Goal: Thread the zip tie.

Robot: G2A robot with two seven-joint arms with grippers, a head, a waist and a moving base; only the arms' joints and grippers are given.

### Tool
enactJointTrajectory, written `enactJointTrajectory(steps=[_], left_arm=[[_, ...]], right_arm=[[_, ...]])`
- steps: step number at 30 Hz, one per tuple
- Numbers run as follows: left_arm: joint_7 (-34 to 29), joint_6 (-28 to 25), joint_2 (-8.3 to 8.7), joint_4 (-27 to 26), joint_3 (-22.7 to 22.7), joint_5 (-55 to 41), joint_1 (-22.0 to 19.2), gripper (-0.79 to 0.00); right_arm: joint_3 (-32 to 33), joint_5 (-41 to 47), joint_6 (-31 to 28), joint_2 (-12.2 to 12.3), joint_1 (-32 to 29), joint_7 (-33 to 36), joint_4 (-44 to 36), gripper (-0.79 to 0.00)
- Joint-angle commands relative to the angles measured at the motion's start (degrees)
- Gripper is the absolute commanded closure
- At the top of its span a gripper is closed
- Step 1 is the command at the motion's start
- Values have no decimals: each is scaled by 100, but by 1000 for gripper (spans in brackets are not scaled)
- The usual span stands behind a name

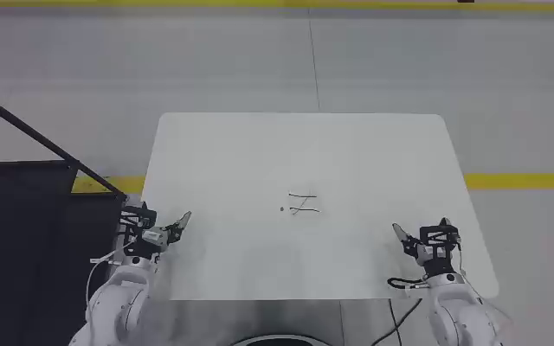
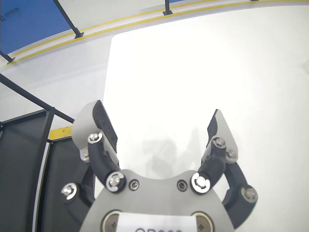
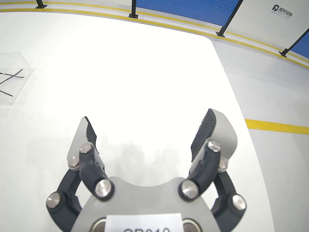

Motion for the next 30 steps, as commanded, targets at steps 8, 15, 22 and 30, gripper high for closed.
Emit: enactJointTrajectory(steps=[8,15,22,30], left_arm=[[0,0,0,0,0,0,0,-784],[-92,-316,5,-101,-48,-206,-54,-785],[-1220,-1011,17,-441,-155,-1240,-357,-785],[-3478,-1818,77,-377,-186,-3319,-1089,-785]], right_arm=[[0,0,0,0,0,0,0,-785],[0,0,0,0,0,0,0,-785],[0,0,0,0,0,0,0,-785],[0,0,0,0,0,0,0,-785]])
